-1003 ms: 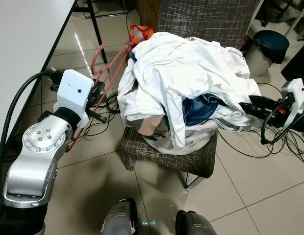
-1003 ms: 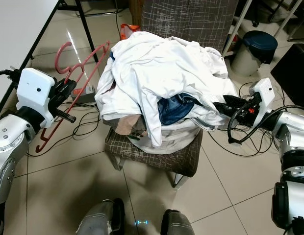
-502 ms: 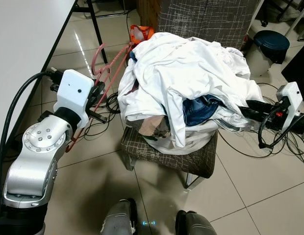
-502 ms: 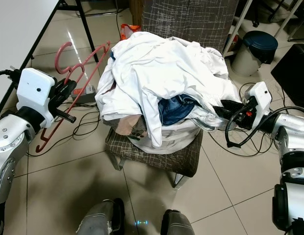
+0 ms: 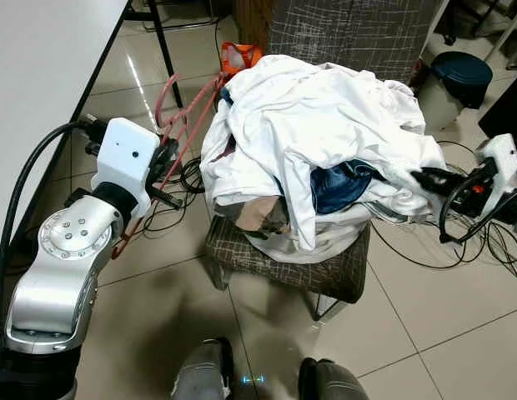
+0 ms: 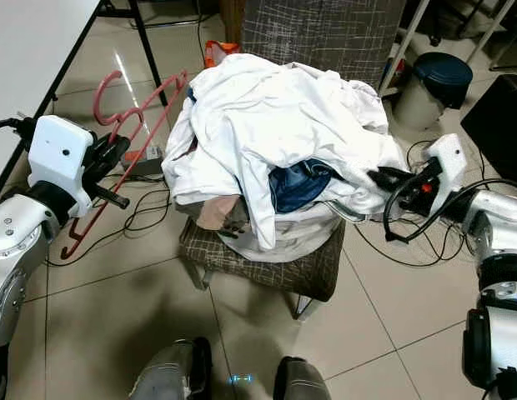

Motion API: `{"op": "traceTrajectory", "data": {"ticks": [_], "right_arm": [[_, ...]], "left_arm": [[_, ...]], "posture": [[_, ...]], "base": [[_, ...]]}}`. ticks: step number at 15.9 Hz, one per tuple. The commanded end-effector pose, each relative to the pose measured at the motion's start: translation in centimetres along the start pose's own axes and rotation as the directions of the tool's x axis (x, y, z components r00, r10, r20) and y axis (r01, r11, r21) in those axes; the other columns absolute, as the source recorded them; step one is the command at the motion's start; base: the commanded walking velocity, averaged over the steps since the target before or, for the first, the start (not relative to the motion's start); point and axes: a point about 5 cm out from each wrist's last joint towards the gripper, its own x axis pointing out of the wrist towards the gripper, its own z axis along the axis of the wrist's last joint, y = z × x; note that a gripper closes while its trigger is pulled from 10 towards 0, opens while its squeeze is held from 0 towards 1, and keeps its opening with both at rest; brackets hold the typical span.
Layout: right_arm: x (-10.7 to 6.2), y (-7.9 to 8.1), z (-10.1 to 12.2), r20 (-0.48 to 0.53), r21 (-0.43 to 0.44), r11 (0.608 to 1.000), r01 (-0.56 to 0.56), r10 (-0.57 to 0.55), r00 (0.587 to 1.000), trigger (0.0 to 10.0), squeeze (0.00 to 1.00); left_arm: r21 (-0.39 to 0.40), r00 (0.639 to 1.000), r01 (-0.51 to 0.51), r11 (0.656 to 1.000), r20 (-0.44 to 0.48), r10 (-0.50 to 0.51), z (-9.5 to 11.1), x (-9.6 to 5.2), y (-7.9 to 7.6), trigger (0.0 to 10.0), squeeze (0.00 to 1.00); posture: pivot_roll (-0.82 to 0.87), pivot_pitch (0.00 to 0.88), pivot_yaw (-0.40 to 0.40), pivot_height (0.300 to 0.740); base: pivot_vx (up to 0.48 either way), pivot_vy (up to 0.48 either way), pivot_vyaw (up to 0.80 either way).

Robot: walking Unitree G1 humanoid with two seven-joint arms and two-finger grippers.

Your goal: Hang hanger

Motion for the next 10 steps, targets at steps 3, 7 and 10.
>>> {"op": "traceTrajectory", "data": {"ticks": [3, 7, 10], "right_arm": [[-1.8, -1.9, 3.3, 0.194, 0.004, 0.989, 0.146, -0.144, 0.97, 0.0, 0.0], [-3.4, -2.7, 5.6, 0.284, -0.024, 0.981, 0.191, -0.177, 0.942, 0.0, 0.0], [-4.1, -2.7, 6.5, 0.314, -0.018, 0.988, 0.15, -0.137, 0.94, 0.0, 0.0]], "left_arm": [[0.004, 1.0, -0.014, 1.0, 0.011, 0.014, 0.3, -0.1, 0.1, 10.0, 0.0], [-0.001, 1.0, -0.008, 1.0, 0.022, 0.008, 0.4, 0.2, -0.1, 10.0, 0.0], [-0.004, 0.999, -0.004, 1.0, 0.047, 0.004, 1.0, 0.6, -0.2, 10.0, 0.0]], "posture": [[0.03, 0.193, 0.008, 0.74], [0.01, 0.19, 0.011, 0.74], [0.0, 0.189, 0.011, 0.74]], "base": [[0.0, 0.0, 0.0], [0.0, 0.0, 0.0], [0.0, 0.0, 0.0]]}}
